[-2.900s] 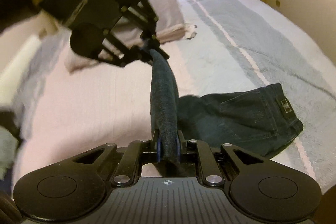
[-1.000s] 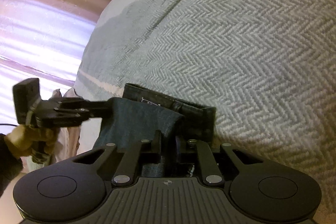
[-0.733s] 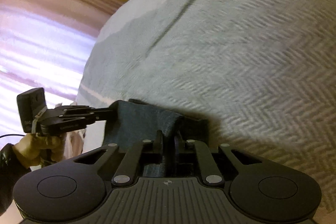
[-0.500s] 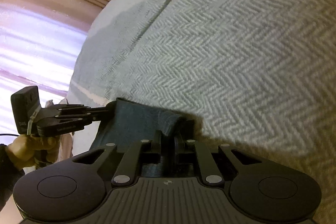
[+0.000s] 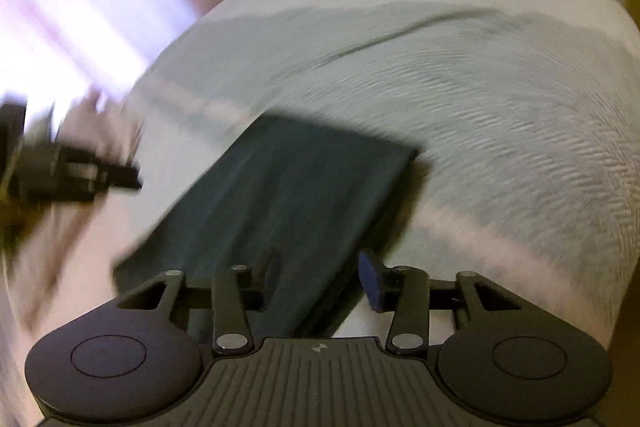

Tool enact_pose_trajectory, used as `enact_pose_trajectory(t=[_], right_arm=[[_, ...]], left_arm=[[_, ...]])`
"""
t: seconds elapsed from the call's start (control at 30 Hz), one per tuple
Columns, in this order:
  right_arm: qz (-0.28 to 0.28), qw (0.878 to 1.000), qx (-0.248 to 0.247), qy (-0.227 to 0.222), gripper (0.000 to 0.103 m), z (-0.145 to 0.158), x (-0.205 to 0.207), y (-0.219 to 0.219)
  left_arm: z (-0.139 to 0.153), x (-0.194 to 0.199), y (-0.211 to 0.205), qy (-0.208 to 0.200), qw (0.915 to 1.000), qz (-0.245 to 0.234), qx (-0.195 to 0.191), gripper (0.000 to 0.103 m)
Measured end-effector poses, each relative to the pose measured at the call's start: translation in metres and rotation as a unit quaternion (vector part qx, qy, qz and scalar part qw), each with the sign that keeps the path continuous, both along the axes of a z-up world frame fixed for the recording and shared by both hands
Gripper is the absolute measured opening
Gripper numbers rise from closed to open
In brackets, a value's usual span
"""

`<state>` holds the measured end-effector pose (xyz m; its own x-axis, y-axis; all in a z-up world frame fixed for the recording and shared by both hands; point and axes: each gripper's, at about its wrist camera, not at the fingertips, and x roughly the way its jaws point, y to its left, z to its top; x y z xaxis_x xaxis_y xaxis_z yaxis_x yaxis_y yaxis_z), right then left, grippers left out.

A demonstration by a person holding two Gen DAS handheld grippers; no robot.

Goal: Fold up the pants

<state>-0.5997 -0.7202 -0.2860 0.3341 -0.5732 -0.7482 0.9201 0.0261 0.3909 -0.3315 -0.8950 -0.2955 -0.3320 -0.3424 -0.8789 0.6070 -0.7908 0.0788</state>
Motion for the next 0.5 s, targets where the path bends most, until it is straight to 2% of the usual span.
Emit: enact_pose_trajectory(t=[0.1,0.17,0.23,0.27,0.3,0.37,0.43,0.5], right_arm=[[0.094,0.992,-0.018,0.084,0.046,0.000,0.068,0.045],[0.142,0.980,-0.029,0.137,0.046,-0.006,0.106,0.073],[0.177,0.967,-0.041,0.180,0.046,-0.015,0.139,0.093],[0.190,0.960,-0.048,0.199,0.046,-0.020,0.149,0.100],[0.202,0.952,-0.057,0.224,0.046,-0.028,0.161,0.106],[0.219,0.936,-0.068,0.267,0.046,-0.041,0.175,0.115],[0.233,0.918,-0.081,0.310,0.046,-0.057,0.188,0.120],[0.251,0.899,-0.097,0.347,0.046,-0.072,0.196,0.124]], left_arm=[[-0.007,0.019,0.071,-0.024,0.9968,-0.065,-0.038,0.022],[-0.018,0.024,0.115,-0.050,0.9878,-0.128,-0.073,0.028],[-0.037,0.027,0.159,-0.088,0.9640,-0.211,-0.136,0.044],[-0.049,0.029,0.178,-0.108,0.9466,-0.254,-0.167,0.051],[-0.062,0.031,0.191,-0.127,0.9282,-0.289,-0.197,0.054],[-0.090,0.034,0.208,-0.164,0.8910,-0.345,-0.246,0.055],[-0.112,0.039,0.213,-0.184,0.8649,-0.368,-0.287,0.054],[-0.128,0.042,0.209,-0.195,0.8512,-0.371,-0.315,0.051]])
